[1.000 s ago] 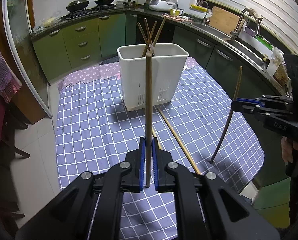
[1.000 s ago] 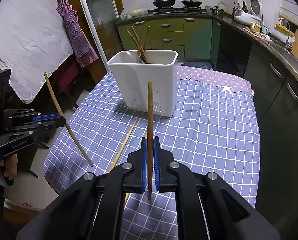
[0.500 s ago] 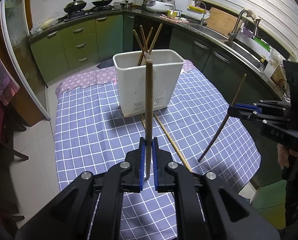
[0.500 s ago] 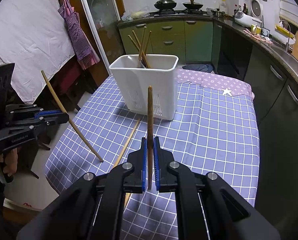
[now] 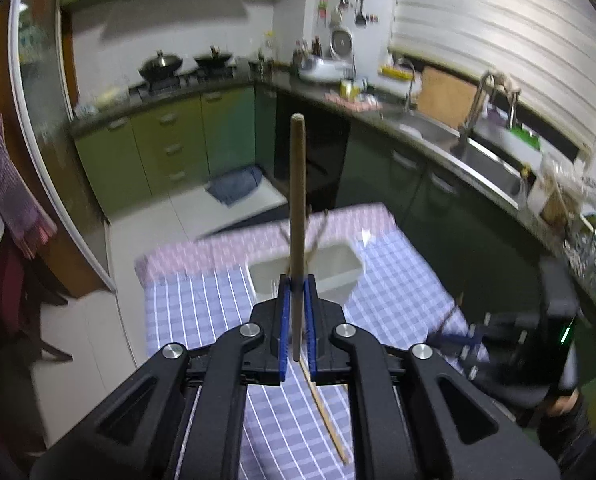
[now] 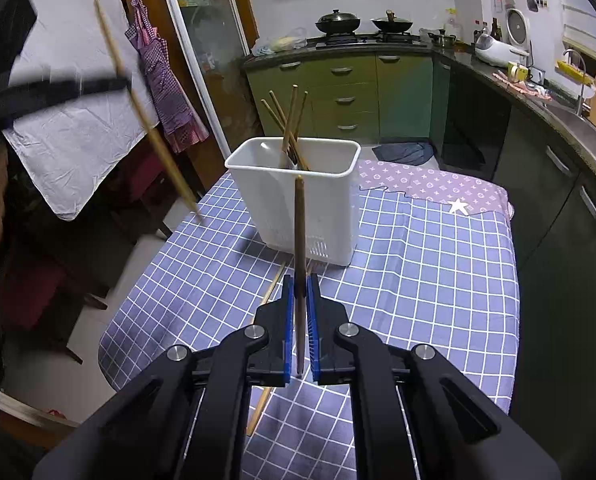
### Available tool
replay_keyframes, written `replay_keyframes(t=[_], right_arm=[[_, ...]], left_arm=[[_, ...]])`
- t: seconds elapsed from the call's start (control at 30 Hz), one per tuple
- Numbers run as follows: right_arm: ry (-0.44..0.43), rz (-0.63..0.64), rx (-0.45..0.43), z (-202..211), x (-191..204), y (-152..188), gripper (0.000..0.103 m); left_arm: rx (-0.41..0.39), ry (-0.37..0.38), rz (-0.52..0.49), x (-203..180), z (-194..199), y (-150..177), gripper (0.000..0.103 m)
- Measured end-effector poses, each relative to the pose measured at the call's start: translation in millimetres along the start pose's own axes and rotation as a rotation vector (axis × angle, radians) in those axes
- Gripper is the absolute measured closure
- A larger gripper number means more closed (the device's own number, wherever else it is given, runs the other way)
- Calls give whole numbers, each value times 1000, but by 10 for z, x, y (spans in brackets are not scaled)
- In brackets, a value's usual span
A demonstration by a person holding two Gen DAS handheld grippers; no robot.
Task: Organize utensils
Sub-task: 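Drop the chopstick into the holder with the left tool while the right tool carries its chopstick there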
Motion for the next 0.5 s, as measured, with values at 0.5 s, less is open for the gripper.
replay_keyframes(t=[0.5], right_arm=[[7,-14,-32,156,-135,-27,96]], left_arm=[[39,-78,54,89,-957,-361,96]])
Point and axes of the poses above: each gripper's, at about its wrist camera, not at the fingertips, and z roughly against the way its jaws point, x to its left, y to its underside, the point moved 4 cm from there along -z, roughly the way its jaws point, and after that the axes turned 10 degrees about z, right-handed, at the moved point
